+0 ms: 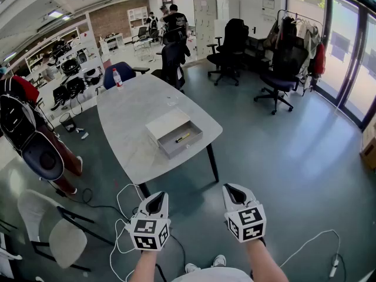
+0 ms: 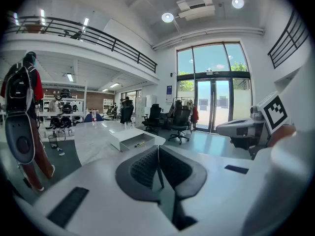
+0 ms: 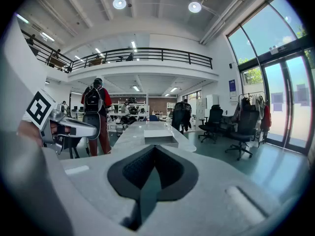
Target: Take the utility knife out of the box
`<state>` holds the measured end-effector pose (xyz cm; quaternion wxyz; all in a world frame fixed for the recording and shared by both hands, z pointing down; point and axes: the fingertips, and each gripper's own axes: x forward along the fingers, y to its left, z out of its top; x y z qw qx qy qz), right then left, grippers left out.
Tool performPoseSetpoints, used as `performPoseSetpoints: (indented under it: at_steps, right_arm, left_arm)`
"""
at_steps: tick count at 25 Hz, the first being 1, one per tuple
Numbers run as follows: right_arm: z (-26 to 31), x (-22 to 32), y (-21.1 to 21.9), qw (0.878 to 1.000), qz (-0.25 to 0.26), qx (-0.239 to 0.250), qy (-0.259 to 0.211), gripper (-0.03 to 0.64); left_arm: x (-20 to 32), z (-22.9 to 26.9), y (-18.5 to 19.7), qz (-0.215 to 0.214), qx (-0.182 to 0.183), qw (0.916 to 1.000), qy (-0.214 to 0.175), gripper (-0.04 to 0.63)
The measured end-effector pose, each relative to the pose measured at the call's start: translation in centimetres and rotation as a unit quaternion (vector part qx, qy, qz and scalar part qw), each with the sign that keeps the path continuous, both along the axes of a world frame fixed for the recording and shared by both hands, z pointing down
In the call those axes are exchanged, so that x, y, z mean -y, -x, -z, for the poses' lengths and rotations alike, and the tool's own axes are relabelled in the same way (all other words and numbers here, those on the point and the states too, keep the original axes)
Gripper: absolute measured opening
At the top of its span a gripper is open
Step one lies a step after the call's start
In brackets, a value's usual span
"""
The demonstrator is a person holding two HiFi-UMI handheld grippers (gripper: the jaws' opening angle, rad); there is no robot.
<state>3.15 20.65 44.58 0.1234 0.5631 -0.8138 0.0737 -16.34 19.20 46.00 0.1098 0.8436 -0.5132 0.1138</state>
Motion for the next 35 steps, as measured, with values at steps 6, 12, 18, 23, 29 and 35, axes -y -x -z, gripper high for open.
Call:
performPoseSetpoints:
  at_steps: [6,12,18,23,29,35]
  right_arm:
    - [0.1,-0.1,1.7,1.0,-0.012,0.008,-0.002,0.005]
    - [0.1,-0.1,2.6,1.0,-0.025,0.008,-0.001,0.005]
    - [0.1,0.5,3.2,1.0,-0.023,0.009,0.001,0.005]
    - [0.1,2.2,3.6,1.0,-0.016,0.012,-0.005,0.005]
    - [-0.4,5.1,3.0,1.0,-0.003,0.018,-0.005,0.005]
    - [-1.0,9.8,2.2,1.0,0.015,0.023,-0.002,0.005]
  left_arm:
    - [0.1,-0.1,0.9,-0.02,0.004,0.9998,0.001,0.014]
    - [0.5,-0.4,1.0,-0.041,0.003,0.9992,0.002,0.014]
    - [0.9,-0.4,0.7,-0.054,-0.013,0.9985,0.004,0.015]
    - [2.3,-0.3,0.7,-0.051,-0.008,0.9986,-0.005,0.016]
    - [5.1,-0.7,0.4,-0.036,-0.003,0.9994,-0.003,0.02]
    - [9.1,-1.4,-0.4,-0.021,-0.006,0.9997,0.005,0.064]
